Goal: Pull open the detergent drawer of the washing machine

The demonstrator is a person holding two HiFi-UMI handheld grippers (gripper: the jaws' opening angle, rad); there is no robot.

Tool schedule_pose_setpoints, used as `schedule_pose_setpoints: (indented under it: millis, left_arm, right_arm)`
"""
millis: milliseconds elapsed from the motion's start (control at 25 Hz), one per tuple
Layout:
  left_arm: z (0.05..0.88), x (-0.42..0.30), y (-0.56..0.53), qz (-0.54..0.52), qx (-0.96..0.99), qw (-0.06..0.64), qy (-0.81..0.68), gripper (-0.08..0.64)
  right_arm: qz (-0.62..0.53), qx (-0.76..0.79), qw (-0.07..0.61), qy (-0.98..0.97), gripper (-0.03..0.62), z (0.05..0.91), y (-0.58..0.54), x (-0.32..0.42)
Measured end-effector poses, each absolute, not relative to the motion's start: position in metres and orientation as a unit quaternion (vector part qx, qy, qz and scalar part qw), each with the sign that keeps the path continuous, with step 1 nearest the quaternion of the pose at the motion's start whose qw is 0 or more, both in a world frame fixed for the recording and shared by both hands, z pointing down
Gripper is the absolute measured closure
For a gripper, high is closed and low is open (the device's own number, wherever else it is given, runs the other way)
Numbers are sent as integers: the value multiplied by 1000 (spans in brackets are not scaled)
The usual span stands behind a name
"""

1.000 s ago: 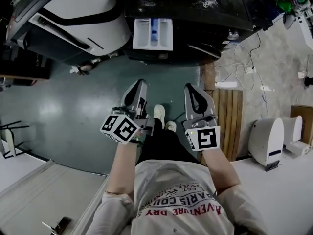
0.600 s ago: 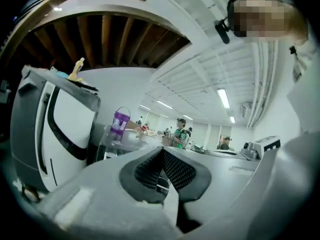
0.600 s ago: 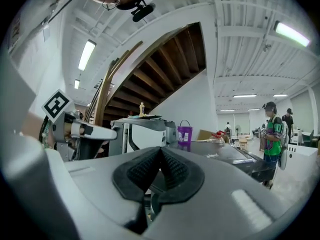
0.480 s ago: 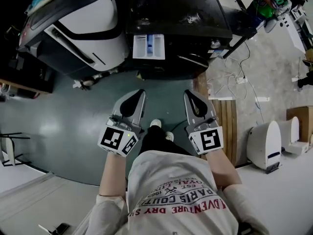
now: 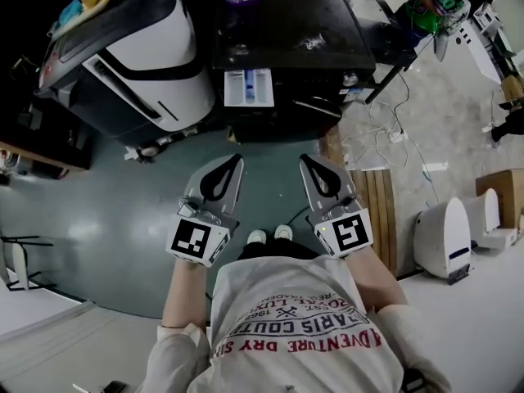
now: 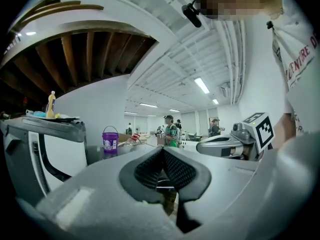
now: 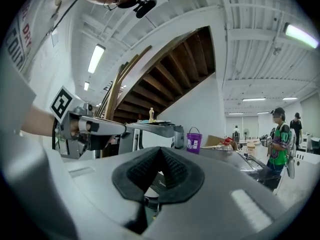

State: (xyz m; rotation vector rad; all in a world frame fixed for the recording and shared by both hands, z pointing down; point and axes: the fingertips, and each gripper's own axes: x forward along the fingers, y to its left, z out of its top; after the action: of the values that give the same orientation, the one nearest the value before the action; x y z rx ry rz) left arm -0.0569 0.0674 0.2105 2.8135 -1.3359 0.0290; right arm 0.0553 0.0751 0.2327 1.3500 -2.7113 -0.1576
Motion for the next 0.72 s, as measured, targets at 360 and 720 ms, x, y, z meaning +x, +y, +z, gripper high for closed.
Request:
schedule_pose_setpoints:
  millis: [360,720]
  left_arm:
    - [205,-66,83,22,906,7,-423,561]
    - [197,-67,87,24,910,13,-415,560]
  right_arm:
    - [-60,448,45,-891,592,213,84,42]
    - [-61,458,43,-886,592,209,85,43]
